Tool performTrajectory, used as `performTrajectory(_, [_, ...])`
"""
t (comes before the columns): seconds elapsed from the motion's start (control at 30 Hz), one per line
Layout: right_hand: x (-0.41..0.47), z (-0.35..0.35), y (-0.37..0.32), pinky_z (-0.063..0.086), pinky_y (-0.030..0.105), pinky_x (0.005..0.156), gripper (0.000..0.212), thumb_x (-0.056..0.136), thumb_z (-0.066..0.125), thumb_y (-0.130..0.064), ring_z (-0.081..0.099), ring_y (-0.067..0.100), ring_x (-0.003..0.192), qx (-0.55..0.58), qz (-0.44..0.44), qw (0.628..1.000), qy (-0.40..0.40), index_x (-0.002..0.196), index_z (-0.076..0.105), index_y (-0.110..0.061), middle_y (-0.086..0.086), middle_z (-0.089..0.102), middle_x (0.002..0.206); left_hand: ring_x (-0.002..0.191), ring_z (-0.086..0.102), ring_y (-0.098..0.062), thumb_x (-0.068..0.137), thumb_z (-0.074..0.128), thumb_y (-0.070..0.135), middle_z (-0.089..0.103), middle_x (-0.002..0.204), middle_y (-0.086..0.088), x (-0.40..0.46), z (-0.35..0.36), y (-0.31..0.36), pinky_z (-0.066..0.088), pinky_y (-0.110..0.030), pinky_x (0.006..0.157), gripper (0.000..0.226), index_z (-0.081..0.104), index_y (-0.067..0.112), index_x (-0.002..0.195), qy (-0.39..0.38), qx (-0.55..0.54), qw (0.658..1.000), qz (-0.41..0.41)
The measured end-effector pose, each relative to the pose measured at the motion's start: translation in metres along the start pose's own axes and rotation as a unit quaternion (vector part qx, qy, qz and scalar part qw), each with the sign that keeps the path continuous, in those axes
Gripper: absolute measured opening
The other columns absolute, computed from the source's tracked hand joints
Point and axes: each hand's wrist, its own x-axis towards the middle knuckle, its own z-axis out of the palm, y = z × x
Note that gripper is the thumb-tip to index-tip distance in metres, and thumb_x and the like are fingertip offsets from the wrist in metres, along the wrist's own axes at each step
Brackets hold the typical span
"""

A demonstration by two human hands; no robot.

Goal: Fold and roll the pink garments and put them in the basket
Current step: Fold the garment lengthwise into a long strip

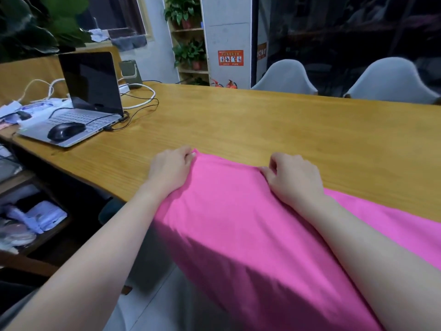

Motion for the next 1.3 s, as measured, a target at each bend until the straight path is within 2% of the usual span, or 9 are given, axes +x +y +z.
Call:
performTrajectory(0.1, [-0.003,0.003,0.005,0.034,0.037,0.065,0.035,0.097,0.055,-0.054,0.065,0.038,0.092,0.01,0.002,1.0,0.006,0.08,0.052,-0.023,0.013,0.07,0.092,0.1,0.064,-0.044,0.107,0.04,0.043,0.071,0.105,-0.02,0.003,-0.001,0.001,0.043,-0.042,0.073,0.03,0.061,0.022,0.106,-0.027,0.006,1.0,-0.013])
performTrajectory(0.27, [-0.005,0.002,0.004,0.035,0.038,0.066,0.027,0.096,0.055,-0.047,0.065,0.038,0.092,0.012,0.001,1.0,0.006,0.089,0.059,-0.021,0.013,0.07,0.093,0.102,0.062,-0.044,0.108,0.036,0.044,0.069,0.11,-0.02,0.013,-0.01,0.002,0.04,-0.041,0.074,0.031,0.058,0.023,0.103,-0.065,0.005,0.998,-0.026])
performTrajectory(0.5, [-0.003,0.004,0.007,0.045,0.04,0.073,0.016,0.091,0.056,-0.033,0.063,0.036,0.096,0.057,-0.009,0.998,-0.012,0.095,0.061,-0.018,0.009,0.07,0.096,0.097,0.064,-0.046,0.109,0.032,0.043,0.067,0.102,-0.023,0.015,-0.02,0.017,0.039,-0.042,0.071,0.033,0.055,0.02,0.11,0.005,0.078,0.997,-0.006])
performTrajectory(0.73, [0.005,0.009,0.017,0.04,0.037,0.073,0.012,0.092,0.063,-0.034,0.063,0.032,0.099,0.114,0.001,0.993,-0.024,0.093,0.065,-0.022,0.006,0.072,0.1,0.098,0.064,-0.046,0.107,0.036,0.047,0.068,0.103,-0.023,0.015,0.001,0.016,0.042,-0.043,0.073,0.033,0.057,0.021,0.108,-0.017,0.087,0.996,-0.01])
performTrajectory(0.9, [0.005,0.01,0.022,0.047,0.038,0.077,0.015,0.09,0.068,-0.04,0.064,0.03,0.097,0.149,0.009,0.988,-0.033,0.094,0.065,-0.025,0.002,0.071,0.097,0.099,0.065,-0.045,0.104,0.043,0.049,0.068,0.103,-0.023,0.017,0.002,0.018,0.042,-0.043,0.073,0.035,0.057,0.017,0.104,-0.018,0.096,0.995,-0.032])
performTrajectory(1.07, [0.005,0.01,0.022,0.045,0.036,0.074,0.018,0.09,0.07,-0.043,0.064,0.029,0.096,0.149,0.008,0.988,-0.032,0.092,0.064,-0.026,0.001,0.07,0.095,0.095,0.06,-0.039,0.097,0.054,0.027,0.06,0.099,-0.012,-0.002,-0.012,0.046,0.048,-0.049,0.079,0.017,0.063,0.013,0.102,0.066,0.09,0.993,0.047])
performTrajectory(1.13, [0.005,0.01,0.022,0.044,0.036,0.073,0.018,0.089,0.071,-0.043,0.064,0.029,0.094,0.148,0.006,0.988,-0.029,0.092,0.064,-0.026,0.001,0.07,0.093,0.1,0.061,-0.035,0.098,0.045,0.026,0.063,0.103,-0.009,-0.026,-0.015,0.072,0.049,-0.048,0.087,0.026,0.067,0.015,0.107,0.016,-0.037,0.991,0.13])
performTrajectory(1.2, [0.007,0.011,0.022,0.042,0.035,0.071,0.018,0.089,0.072,-0.043,0.064,0.028,0.091,0.148,0.004,0.989,-0.026,0.09,0.064,-0.027,-0.001,0.069,0.089,0.12,0.055,-0.026,0.103,0.041,0.035,0.062,0.126,-0.006,-0.054,-0.014,0.097,0.043,-0.043,0.105,0.037,0.064,0.018,0.126,-0.096,-0.122,0.971,0.183])
performTrajectory(1.3, [0.008,0.011,0.024,0.04,0.033,0.069,0.016,0.089,0.073,-0.04,0.062,0.025,0.084,0.158,0.001,0.987,-0.028,0.088,0.063,-0.027,-0.005,0.063,0.079,0.153,0.02,-0.014,0.102,0.034,0.062,0.027,0.166,0.003,-0.071,-0.014,0.089,0.014,-0.036,0.126,0.065,0.034,0.029,0.157,-0.185,-0.073,0.965,0.172])
